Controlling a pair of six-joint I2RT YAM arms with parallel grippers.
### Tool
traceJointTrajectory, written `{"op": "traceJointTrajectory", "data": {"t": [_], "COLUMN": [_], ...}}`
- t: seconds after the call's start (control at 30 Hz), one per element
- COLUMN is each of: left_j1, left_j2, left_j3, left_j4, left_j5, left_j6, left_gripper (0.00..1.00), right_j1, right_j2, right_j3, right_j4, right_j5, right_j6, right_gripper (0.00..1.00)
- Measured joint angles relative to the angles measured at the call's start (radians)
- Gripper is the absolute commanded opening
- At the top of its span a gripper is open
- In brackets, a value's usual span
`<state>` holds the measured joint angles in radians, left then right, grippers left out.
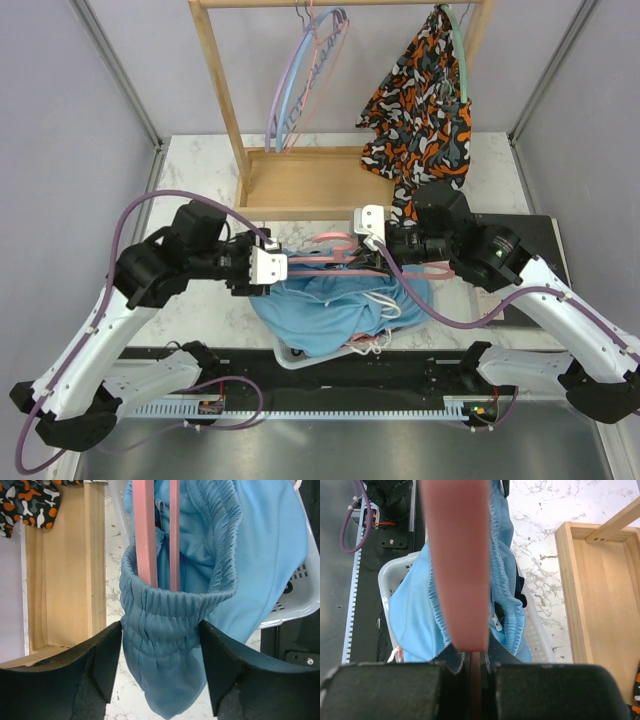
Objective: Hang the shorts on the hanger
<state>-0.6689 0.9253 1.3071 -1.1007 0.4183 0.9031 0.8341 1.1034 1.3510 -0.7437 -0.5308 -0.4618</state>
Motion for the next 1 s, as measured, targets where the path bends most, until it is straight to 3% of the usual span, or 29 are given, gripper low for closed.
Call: {"op": "traceJointTrajectory", "data": {"t": [0.27, 0.43, 0.47, 0.5, 0.53, 0.57, 0.63, 0.67, 0.83, 1.0], "left_j1": [0.0, 0.0, 0.0, 0.0, 0.0, 0.002, 0.006, 0.005, 0.005, 0.004], "left_j2": [0.066, 0.07, 0.068, 0.063, 0.057, 0.048, 0.027, 0.009, -0.103, -0.134], "left_j3": [-0.016, -0.021, -0.026, -0.035, -0.046, -0.058, -0.084, -0.107, -0.213, -0.222], "left_j4": [0.025, 0.051, 0.057, 0.066, 0.071, 0.087, 0.117, 0.131, 0.157, 0.174], "left_j5": [0.073, 0.113, 0.116, 0.12, 0.125, 0.125, 0.129, 0.137, 0.16, 0.184], "left_j6": [0.019, -0.008, -0.014, -0.024, -0.041, -0.057, -0.08, -0.084, -0.086, -0.079], "left_gripper": [0.38, 0.34, 0.07, 0.02, 0.02, 0.02, 0.02, 0.02, 0.02, 0.02], "right_j1": [0.0, 0.0, 0.0, 0.0, 0.0, 0.001, 0.003, 0.005, 0.0, -0.071], "right_j2": [0.026, 0.054, 0.055, 0.055, 0.055, 0.056, 0.06, 0.064, 0.008, -0.066], "right_j3": [0.011, 0.023, 0.023, 0.023, 0.023, 0.024, 0.037, 0.061, 0.097, 0.182], "right_j4": [-0.02, -0.013, -0.013, -0.013, -0.015, -0.027, -0.032, -0.031, -0.017, -0.04], "right_j5": [-0.024, -0.036, -0.037, -0.037, -0.037, -0.039, -0.033, -0.008, 0.068, 0.116], "right_j6": [-0.059, -0.068, -0.069, -0.069, -0.069, -0.068, -0.04, -0.022, 0.1, 0.233], "right_gripper": [0.0, 0.0, 0.0, 0.08, 0.23, 0.54, 0.78, 0.98, 0.98, 0.97]}}
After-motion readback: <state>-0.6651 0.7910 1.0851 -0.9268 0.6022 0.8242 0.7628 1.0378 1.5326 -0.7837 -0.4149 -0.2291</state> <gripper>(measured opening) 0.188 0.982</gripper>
